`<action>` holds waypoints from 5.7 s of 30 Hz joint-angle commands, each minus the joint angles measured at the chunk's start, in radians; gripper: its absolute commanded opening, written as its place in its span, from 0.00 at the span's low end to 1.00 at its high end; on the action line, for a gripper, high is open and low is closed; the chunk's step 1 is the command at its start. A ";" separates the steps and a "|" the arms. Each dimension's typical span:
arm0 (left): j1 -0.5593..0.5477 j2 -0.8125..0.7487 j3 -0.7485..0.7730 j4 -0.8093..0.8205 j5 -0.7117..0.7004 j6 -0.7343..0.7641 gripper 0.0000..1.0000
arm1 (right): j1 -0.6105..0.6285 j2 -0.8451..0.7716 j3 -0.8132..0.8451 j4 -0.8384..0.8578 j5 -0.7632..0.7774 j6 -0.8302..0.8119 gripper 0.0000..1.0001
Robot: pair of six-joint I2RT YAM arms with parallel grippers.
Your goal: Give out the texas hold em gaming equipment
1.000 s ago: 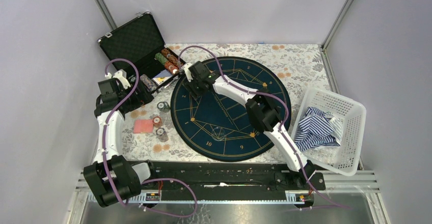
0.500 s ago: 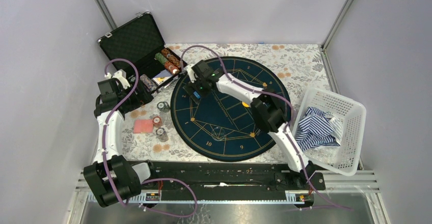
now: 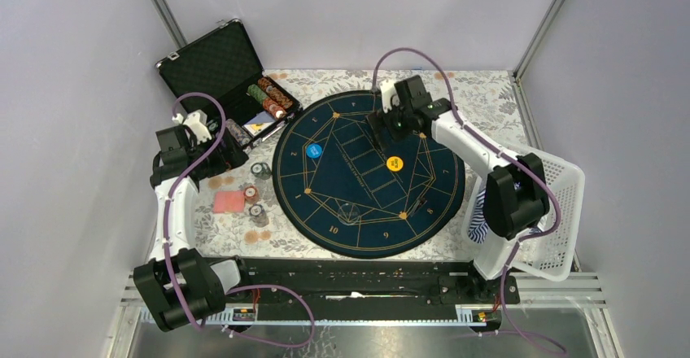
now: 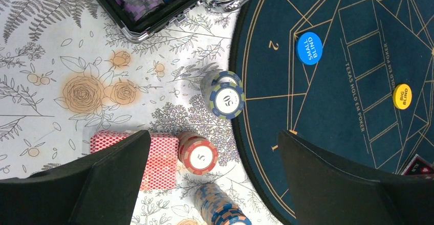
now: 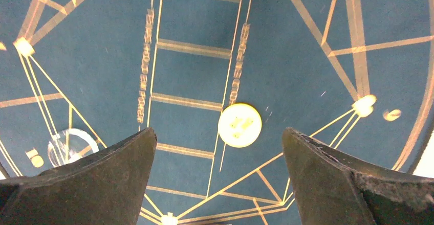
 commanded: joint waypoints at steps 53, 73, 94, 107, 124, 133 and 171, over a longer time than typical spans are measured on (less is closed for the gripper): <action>-0.158 -0.107 0.095 -0.024 -0.068 0.139 0.99 | -0.183 0.250 0.102 -0.005 0.101 -0.063 0.51; -0.160 -0.081 0.101 -0.033 -0.057 0.132 0.99 | -0.230 0.378 0.137 0.035 0.095 -0.071 0.66; -0.158 -0.016 0.221 -0.234 -0.031 0.316 0.99 | -0.230 -0.095 0.032 0.050 -0.090 0.003 0.99; -0.158 0.056 0.208 -0.282 -0.031 0.625 0.99 | -0.230 -0.289 -0.208 0.091 -0.344 0.064 1.00; -0.179 0.337 0.279 -0.340 0.111 1.423 0.99 | -0.237 -0.342 -0.358 0.134 -0.475 0.026 1.00; -0.181 0.440 0.337 -0.456 0.155 1.756 0.99 | -0.249 -0.327 -0.358 0.128 -0.498 0.027 1.00; -0.308 0.665 0.396 -0.425 0.067 1.793 0.69 | -0.257 -0.243 -0.321 0.080 -0.551 0.005 1.00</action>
